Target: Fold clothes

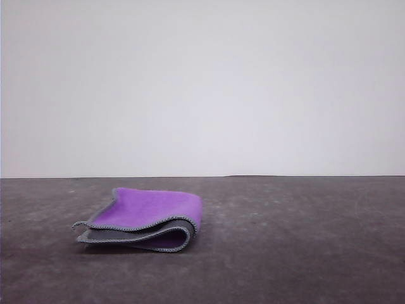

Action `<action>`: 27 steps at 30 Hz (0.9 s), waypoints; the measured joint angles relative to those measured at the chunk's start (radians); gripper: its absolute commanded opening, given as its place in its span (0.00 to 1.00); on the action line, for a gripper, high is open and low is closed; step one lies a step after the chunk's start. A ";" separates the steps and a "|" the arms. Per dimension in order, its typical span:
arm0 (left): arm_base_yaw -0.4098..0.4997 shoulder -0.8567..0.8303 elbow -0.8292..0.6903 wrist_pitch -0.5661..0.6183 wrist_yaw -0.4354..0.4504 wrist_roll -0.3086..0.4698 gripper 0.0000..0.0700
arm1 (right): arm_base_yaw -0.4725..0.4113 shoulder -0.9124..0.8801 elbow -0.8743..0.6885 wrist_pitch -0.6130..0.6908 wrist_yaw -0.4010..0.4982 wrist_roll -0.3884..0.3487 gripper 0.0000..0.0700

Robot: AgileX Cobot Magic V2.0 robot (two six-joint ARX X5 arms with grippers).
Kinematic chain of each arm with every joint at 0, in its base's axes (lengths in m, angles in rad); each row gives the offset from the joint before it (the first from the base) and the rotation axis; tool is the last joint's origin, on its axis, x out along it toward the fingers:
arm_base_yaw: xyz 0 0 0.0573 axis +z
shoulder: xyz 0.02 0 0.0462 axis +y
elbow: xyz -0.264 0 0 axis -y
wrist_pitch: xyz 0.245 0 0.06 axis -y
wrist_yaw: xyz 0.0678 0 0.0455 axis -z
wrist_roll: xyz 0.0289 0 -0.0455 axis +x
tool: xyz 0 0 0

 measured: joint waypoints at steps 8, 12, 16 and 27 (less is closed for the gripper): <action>0.000 0.000 0.000 0.000 0.000 0.000 0.00 | 0.000 0.000 0.000 0.000 0.000 0.000 0.02; 0.000 0.000 0.000 0.000 0.000 0.000 0.00 | 0.000 0.000 0.000 0.000 0.000 0.000 0.02; 0.000 0.000 0.000 0.000 0.000 0.000 0.00 | 0.000 0.000 0.000 0.000 0.000 0.000 0.02; 0.000 0.000 0.000 0.000 0.000 0.000 0.00 | 0.000 0.000 0.000 0.000 0.000 0.000 0.02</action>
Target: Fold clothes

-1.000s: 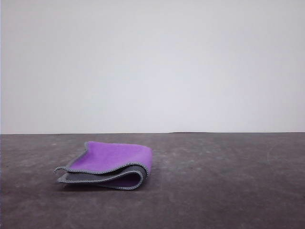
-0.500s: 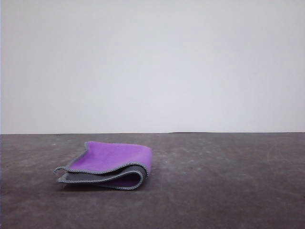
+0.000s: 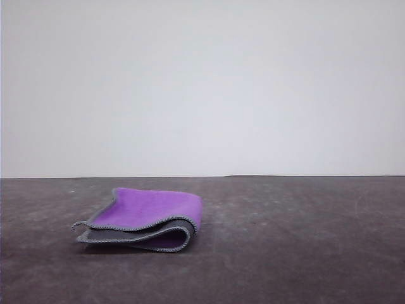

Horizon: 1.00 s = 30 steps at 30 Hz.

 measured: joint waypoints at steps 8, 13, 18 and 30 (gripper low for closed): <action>0.000 0.000 0.000 0.000 0.000 0.000 0.00 | 0.000 0.000 0.000 0.000 0.000 0.000 0.02; 0.000 0.000 0.000 0.000 0.000 0.000 0.00 | 0.000 0.000 0.000 0.000 0.000 0.000 0.02; 0.000 0.000 0.000 0.000 0.000 0.000 0.00 | 0.000 0.000 0.000 0.000 0.000 0.000 0.02; 0.000 0.000 0.000 0.000 0.000 0.000 0.00 | 0.000 0.000 0.000 0.000 0.000 0.000 0.02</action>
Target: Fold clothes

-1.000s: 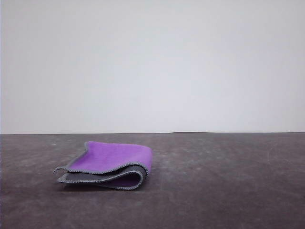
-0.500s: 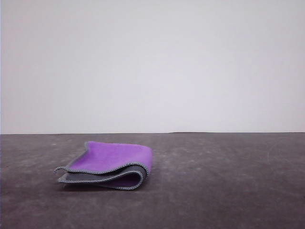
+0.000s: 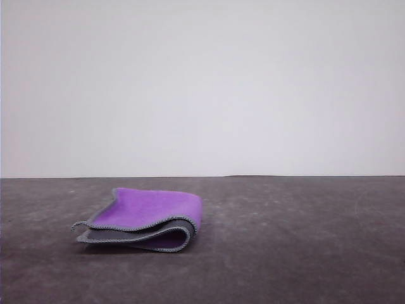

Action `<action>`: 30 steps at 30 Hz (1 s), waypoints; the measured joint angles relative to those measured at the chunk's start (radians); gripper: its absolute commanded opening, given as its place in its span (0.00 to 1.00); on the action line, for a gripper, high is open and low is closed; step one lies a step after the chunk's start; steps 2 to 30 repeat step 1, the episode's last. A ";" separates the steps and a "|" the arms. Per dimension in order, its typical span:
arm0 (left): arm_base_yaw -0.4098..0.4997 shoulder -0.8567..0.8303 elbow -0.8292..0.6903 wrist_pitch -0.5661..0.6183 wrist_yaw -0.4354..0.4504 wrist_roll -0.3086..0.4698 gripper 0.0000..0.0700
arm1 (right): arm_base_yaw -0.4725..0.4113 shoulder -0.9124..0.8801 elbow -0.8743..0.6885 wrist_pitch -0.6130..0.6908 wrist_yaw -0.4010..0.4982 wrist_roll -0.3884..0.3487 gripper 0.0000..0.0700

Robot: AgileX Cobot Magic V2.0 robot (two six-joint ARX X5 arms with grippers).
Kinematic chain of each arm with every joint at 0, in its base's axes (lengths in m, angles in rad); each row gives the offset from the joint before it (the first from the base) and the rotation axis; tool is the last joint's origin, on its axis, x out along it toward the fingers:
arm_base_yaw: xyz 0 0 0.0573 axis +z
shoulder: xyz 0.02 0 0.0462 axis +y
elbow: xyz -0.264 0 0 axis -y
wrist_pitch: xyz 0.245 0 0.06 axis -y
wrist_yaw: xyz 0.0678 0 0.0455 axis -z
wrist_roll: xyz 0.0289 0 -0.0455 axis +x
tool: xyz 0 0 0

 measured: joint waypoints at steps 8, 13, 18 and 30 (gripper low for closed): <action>0.000 0.000 0.000 0.000 0.000 0.000 0.00 | 0.000 0.000 0.000 0.000 0.000 0.000 0.02; 0.000 0.000 0.000 0.000 0.000 0.000 0.00 | 0.000 0.000 0.000 0.000 0.000 0.000 0.02; 0.000 0.000 0.000 0.000 0.000 0.000 0.00 | 0.000 0.000 0.000 0.000 0.000 0.000 0.02; 0.000 0.000 0.000 0.000 0.000 0.000 0.00 | 0.000 0.000 0.000 0.000 0.000 0.000 0.02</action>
